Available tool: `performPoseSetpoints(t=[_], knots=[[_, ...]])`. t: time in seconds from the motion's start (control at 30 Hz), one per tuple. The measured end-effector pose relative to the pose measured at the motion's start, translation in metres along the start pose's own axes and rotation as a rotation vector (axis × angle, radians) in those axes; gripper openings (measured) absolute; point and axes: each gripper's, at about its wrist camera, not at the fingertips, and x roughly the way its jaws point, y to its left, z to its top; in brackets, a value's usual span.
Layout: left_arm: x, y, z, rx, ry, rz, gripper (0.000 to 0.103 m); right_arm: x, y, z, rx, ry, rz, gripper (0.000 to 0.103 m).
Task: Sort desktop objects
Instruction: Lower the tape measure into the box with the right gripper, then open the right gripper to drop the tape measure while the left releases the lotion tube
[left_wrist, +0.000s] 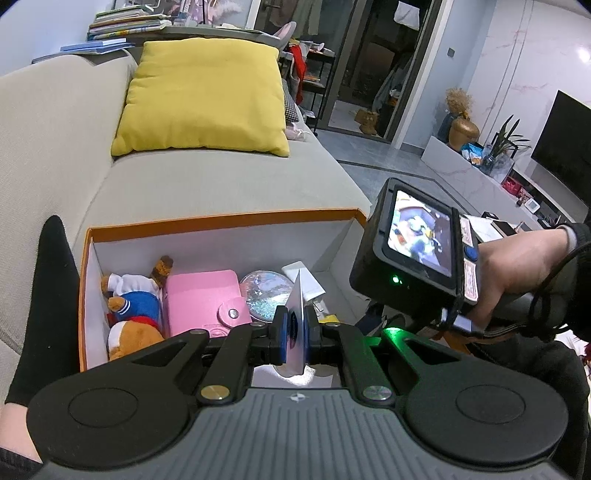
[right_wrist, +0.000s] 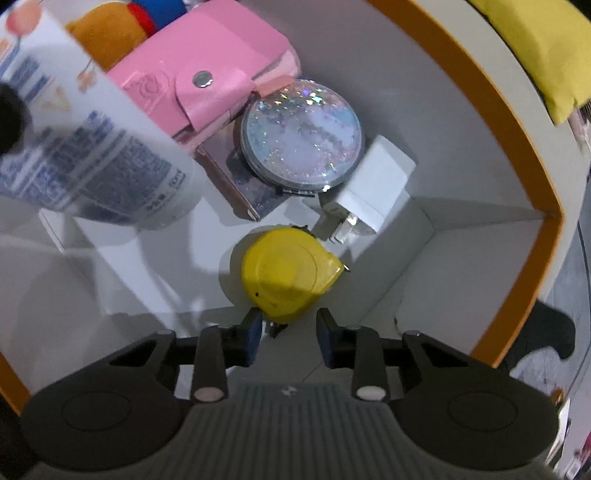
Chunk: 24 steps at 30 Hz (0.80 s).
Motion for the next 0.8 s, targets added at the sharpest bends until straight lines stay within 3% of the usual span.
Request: performPoseSetpoints(t=[0.37,0.5,0.67,0.7,0.8], knots=[[0.008,-0.01,0.009,0.042,0.018,0.009,0.009,-0.008,0.001,-0.007,-0.035,-0.139,0.026,0.031],[0.011,-0.019,0.016,0.071,0.023,0.002,0.009,-0.033,0.004,-0.017,-0.057,-0.198,0.023,0.041],[0.018,-0.031,0.033,0.088,0.021,-0.018,0.008,-0.091,-0.009,-0.035,0.012,-0.351,-0.024,0.042],[0.021,-0.033,0.037,0.091,0.02,-0.02,0.008,-0.1,-0.026,-0.025,0.043,-0.379,-0.047,0.042],[0.033,-0.041,0.049,0.096,0.023,-0.023,0.008,-0.122,-0.046,-0.05,0.176,-0.438,-0.117,0.041]])
